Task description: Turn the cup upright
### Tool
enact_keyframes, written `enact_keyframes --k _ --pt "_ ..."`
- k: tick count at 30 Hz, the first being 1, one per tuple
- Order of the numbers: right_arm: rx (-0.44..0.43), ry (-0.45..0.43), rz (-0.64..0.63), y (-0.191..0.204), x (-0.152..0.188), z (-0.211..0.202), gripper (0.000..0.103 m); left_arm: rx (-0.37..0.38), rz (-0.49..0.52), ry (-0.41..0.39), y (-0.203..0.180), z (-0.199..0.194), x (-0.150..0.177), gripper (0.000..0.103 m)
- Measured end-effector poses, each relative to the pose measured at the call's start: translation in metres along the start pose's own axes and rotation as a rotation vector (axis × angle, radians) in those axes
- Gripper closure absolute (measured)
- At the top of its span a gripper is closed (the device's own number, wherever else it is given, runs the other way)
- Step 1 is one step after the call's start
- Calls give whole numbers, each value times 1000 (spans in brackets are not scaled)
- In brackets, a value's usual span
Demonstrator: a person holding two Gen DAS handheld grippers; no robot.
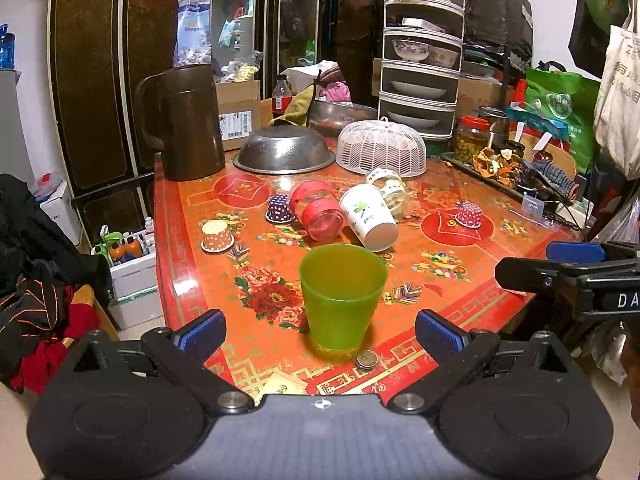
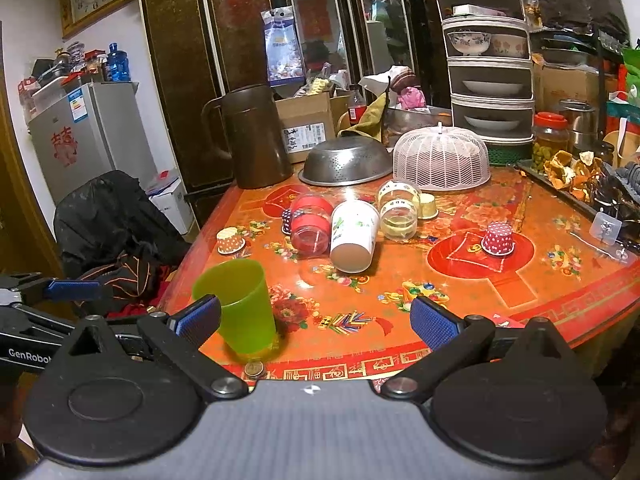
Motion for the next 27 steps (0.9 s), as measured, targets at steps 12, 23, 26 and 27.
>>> enact_keyframes --k 12,23,26,27 --pt "-10 -3 -5 0 -1 0 1 2 -7 7 -1 2 1 1" --pt "-16 -3 -6 1 -1 0 1 -1 -11 15 0 5 2 1" --pt "-18 -3 -9 2 -1 1 1 1 -8 16 -1 5 3 1" --pt "-20 -3 -9 2 -1 1 1 0 -7 17 -1 6 3 1"
Point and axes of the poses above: each gripper's, at about its wrist camera, not at the fingertips, and z roughly the way its jaws point, y to its left, x to its underside, the point moved 9 cm from there along z, roughly the way its jaws point, and after that the axes turned 11 degrees about -y, right-handed, at the moved point
